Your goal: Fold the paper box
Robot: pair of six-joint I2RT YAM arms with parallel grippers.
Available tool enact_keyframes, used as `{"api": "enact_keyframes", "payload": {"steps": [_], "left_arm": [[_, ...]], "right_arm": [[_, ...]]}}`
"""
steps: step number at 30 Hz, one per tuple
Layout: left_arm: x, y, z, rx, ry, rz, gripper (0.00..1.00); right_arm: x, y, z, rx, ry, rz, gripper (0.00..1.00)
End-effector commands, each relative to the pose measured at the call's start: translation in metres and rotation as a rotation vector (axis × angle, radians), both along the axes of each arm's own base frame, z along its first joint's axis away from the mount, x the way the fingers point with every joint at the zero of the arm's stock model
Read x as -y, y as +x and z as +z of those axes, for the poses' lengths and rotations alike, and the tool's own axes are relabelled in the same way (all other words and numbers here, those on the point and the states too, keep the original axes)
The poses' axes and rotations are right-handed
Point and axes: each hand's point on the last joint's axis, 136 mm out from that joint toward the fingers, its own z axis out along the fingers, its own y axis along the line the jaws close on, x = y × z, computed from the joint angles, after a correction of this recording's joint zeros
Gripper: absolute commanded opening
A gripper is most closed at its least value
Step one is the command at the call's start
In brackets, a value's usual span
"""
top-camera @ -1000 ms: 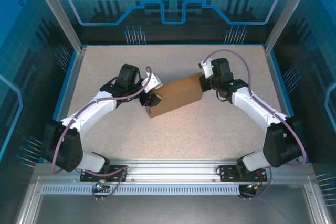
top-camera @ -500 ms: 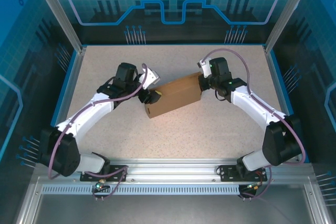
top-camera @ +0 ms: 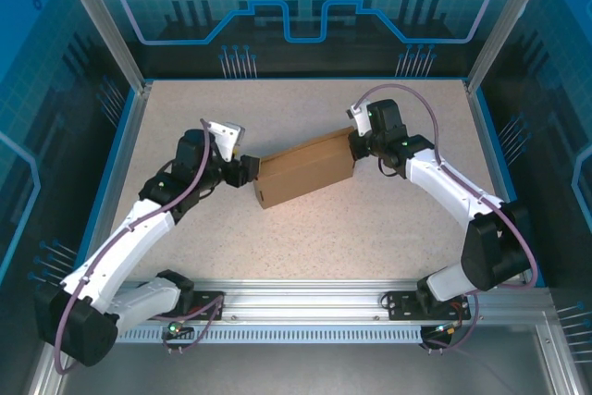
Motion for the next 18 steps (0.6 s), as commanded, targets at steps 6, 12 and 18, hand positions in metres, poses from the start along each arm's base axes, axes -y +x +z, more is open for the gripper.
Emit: {"api": "enact_keyframes", "payload": {"steps": [6, 12, 18], "left_arm": [[-0.0033, -0.0083, -0.0288, -0.177, 0.004, 0.046, 0.50], [-0.0040, -0.0042, -0.0292, -0.168, 0.013, 0.053, 0.38], [-0.0041, -0.0032, -0.0260, -0.150, 0.011, 0.050, 0.34]], "right_arm": [[-0.0082, -0.0045, -0.0081, -0.048, -0.006, 0.015, 0.02], [-0.0092, -0.0043, -0.0088, -0.056, -0.007, 0.018, 0.02], [-0.0087, -0.0050, -0.0106, -0.062, -0.009, 0.018, 0.02]]}}
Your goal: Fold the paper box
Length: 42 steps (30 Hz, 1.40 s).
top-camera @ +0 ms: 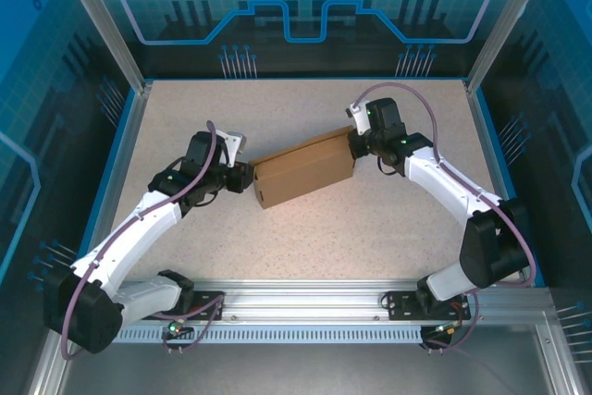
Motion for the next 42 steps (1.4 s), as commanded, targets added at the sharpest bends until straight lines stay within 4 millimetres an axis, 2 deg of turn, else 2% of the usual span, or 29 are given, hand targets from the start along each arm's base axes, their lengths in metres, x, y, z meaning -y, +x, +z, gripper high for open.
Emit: {"api": "enact_keyframes", "payload": {"steps": [1, 18, 23, 31, 42], "left_arm": [[0.001, 0.005, 0.015, 0.034, -0.006, 0.000, 0.33], [0.011, 0.002, 0.023, 0.049, -0.071, -0.021, 0.15], [0.013, 0.002, 0.024, 0.013, -0.127, 0.045, 0.13], [0.013, 0.004, 0.022, -0.048, -0.242, 0.195, 0.02], [0.019, 0.003, 0.018, -0.107, -0.362, 0.292, 0.00]], "right_arm": [[-0.008, -0.008, -0.010, -0.056, -0.005, 0.019, 0.02], [-0.007, -0.011, -0.012, -0.069, -0.005, 0.016, 0.01], [-0.007, -0.014, -0.015, -0.074, -0.006, 0.015, 0.01], [-0.009, -0.021, -0.017, -0.077, 0.001, 0.017, 0.01], [-0.010, -0.022, -0.023, -0.085, 0.002, 0.020, 0.01]]}}
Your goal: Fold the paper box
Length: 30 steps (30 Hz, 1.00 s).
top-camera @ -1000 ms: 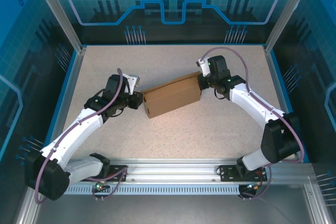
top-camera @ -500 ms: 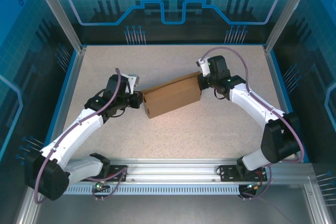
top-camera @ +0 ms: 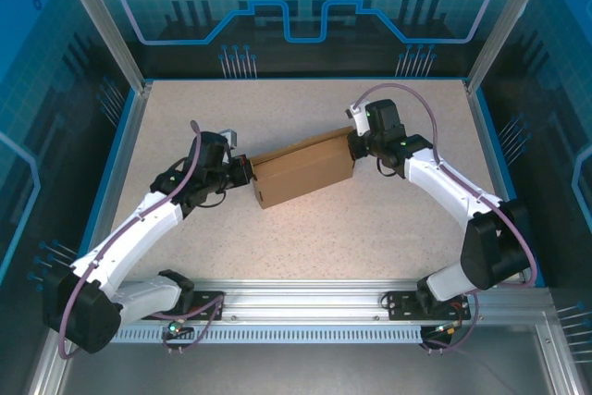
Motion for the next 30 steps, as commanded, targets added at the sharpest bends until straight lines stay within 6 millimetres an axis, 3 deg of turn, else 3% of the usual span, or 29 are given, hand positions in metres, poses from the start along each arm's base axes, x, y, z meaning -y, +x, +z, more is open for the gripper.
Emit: {"api": "enact_keyframes", "payload": {"steps": [1, 11, 19, 23, 30], "left_arm": [[0.009, 0.002, 0.010, 0.017, -0.076, 0.032, 0.00], [0.011, 0.000, -0.001, 0.008, -0.028, 0.045, 0.00], [0.005, -0.011, -0.024, 0.012, 0.075, 0.049, 0.00], [0.009, -0.012, -0.025, 0.028, 0.068, 0.026, 0.08], [0.008, -0.010, -0.008, 0.098, 0.079, -0.002, 0.24]], "right_arm": [[-0.008, -0.019, -0.022, -0.086, -0.008, 0.034, 0.01], [-0.006, -0.020, -0.023, -0.086, -0.019, 0.030, 0.01], [0.001, -0.024, -0.027, -0.061, -0.056, 0.029, 0.01], [0.003, -0.026, -0.031, -0.047, -0.057, 0.033, 0.00], [0.004, -0.028, -0.035, -0.044, -0.063, 0.035, 0.00]]}}
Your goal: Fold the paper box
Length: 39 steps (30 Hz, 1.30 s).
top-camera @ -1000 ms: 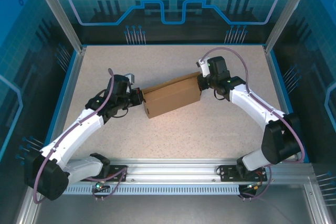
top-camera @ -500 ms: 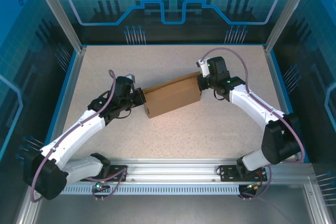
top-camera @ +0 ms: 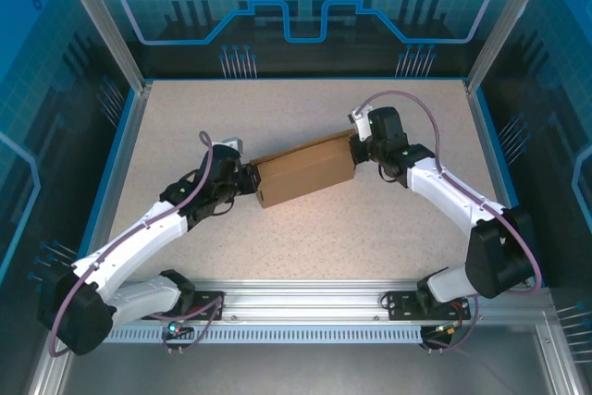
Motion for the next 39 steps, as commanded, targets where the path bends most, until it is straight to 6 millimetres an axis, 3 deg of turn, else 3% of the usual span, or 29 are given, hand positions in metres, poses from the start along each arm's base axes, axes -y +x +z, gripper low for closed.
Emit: {"api": "enact_keyframes", "payload": {"steps": [1, 10, 14, 18, 23, 32, 39], "left_arm": [[0.000, -0.004, 0.008, 0.034, 0.017, -0.036, 0.27], [-0.005, -0.007, 0.036, 0.098, 0.061, -0.077, 0.49], [-0.006, 0.000, 0.060, 0.175, 0.098, -0.108, 0.56], [0.009, 0.010, 0.085, 0.265, 0.118, -0.208, 0.60], [0.040, 0.027, 0.099, 0.300, 0.149, -0.373, 0.61], [0.076, 0.055, 0.073, 0.220, 0.226, -0.567, 0.66], [0.092, 0.047, 0.058, 0.161, 0.222, -0.692, 0.66]], "right_arm": [[-0.003, -0.023, -0.031, -0.104, -0.055, 0.042, 0.00], [-0.002, -0.023, -0.027, -0.097, -0.055, 0.040, 0.00], [-0.002, -0.023, -0.027, -0.096, -0.056, 0.041, 0.00], [-0.003, -0.023, -0.026, -0.096, -0.053, 0.042, 0.00], [-0.004, -0.022, -0.026, -0.097, -0.047, 0.046, 0.00], [-0.008, -0.019, -0.032, -0.110, -0.043, 0.049, 0.00], [-0.008, -0.019, -0.028, -0.107, -0.040, 0.049, 0.00]]}}
